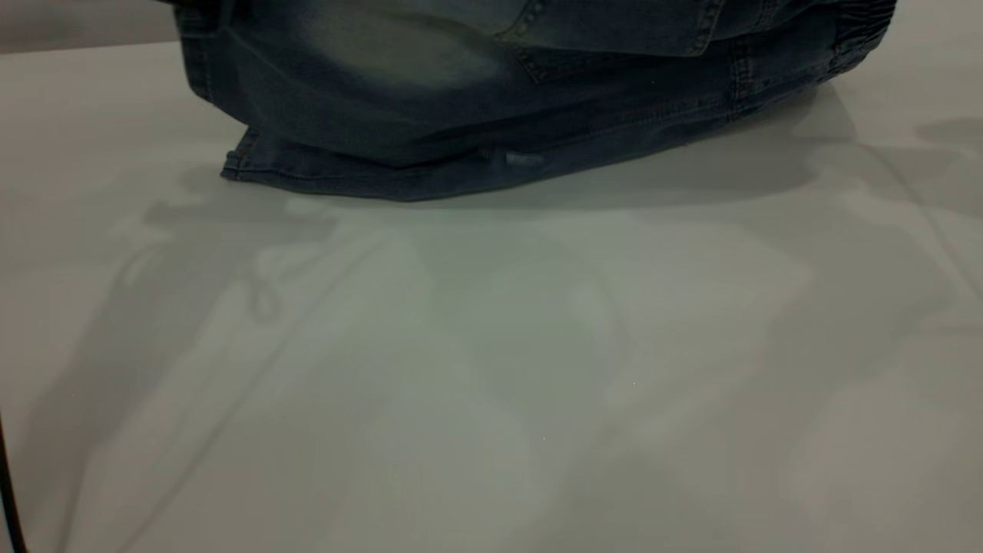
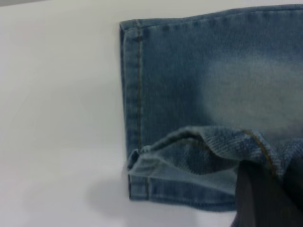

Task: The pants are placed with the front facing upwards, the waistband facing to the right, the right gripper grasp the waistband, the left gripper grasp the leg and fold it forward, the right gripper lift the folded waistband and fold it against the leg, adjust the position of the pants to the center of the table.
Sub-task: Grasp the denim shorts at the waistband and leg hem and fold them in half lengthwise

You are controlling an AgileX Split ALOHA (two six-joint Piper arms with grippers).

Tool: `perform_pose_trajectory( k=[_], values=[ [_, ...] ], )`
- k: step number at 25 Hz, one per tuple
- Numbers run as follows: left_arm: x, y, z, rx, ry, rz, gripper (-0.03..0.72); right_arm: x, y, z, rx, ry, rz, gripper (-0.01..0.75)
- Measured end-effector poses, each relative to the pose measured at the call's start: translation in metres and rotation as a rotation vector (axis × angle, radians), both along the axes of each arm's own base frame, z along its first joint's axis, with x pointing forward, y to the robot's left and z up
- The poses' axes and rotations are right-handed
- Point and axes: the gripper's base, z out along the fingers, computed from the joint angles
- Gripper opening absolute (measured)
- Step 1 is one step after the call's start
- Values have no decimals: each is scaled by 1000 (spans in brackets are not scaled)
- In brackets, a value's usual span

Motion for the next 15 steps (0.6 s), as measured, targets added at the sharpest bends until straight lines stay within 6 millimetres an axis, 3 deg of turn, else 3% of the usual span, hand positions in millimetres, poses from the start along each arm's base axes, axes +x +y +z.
perform_pose_trajectory(
  k=[9, 15],
  values=[
    [37, -7, -11, 25, 20, -39, 40, 8, 17, -6, -79, 5, -13, 32],
    [50, 9, -18, 27, 40, -2, 40, 24, 24, -14, -68, 9, 6, 32]
  ],
)
